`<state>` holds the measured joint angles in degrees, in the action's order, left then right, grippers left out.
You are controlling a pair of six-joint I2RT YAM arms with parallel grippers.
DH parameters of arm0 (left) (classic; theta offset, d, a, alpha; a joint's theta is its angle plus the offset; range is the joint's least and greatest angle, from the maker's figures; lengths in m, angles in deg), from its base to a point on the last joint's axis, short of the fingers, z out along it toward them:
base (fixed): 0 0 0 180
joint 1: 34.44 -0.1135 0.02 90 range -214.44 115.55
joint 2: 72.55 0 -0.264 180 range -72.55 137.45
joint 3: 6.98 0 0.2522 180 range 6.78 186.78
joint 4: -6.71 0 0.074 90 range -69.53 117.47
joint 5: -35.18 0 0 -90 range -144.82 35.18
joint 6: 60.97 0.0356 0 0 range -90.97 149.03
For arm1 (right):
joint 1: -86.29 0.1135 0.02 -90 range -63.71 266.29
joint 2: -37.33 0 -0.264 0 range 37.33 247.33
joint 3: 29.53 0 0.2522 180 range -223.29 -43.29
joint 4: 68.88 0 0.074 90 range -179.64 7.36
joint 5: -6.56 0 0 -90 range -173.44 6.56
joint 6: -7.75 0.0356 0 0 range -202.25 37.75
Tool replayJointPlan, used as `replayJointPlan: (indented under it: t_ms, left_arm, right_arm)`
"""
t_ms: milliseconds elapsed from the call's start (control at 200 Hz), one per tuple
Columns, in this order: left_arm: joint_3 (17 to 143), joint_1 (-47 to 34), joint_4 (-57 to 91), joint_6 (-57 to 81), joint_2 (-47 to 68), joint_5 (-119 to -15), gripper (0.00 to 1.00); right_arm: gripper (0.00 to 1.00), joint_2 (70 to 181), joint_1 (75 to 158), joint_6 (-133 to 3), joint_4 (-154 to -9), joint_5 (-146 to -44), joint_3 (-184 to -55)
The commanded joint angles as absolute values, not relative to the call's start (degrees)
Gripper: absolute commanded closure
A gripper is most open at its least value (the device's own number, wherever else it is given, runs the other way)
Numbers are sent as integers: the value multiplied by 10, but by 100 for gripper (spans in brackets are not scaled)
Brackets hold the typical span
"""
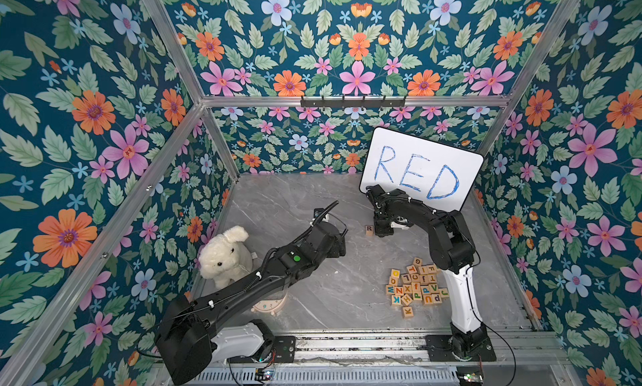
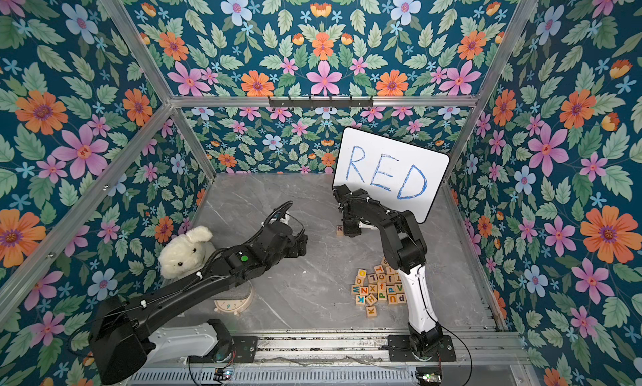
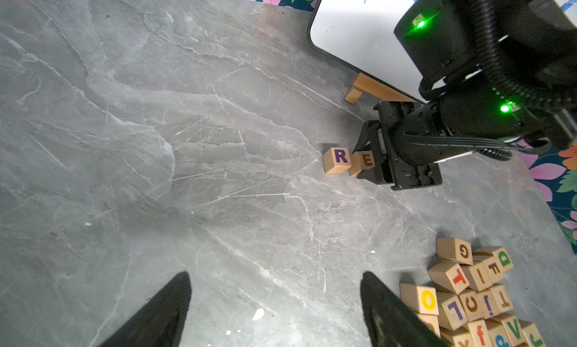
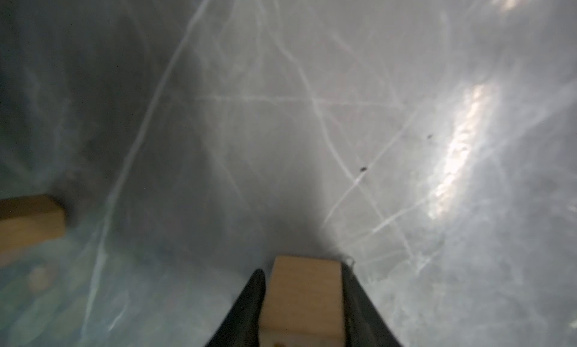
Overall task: Assemble the uppercase word "red" with letter blocks
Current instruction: Place the letter block at the center of the board.
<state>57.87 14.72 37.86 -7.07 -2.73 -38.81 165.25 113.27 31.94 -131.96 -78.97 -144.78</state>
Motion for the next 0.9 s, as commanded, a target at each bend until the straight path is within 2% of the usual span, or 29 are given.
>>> replayJointPlan:
  t_ms: [0,370,445,545,895]
  left_arm:
    - [577,147,370,-77,-28,-390,13]
    - [582,147,369,-74,-28,-391,13]
    - [581,147,369,-74,-29,-391,13]
    - [580,147,368,-78,-25,-392,13]
    - [584,147,361,-74,-17,-402,13]
  right_arm:
    - [56,1661,1136,377,-1320,-793,-1445]
    - [55,1663,1140,366,-1317,-778,-1455]
    - [44,1657,1140,364,-1318,-764,-1455]
    - [35,1640,1141,355,-1296,-746,-1445]
    - [30,1560,1147,319,-1258,-736,-1406]
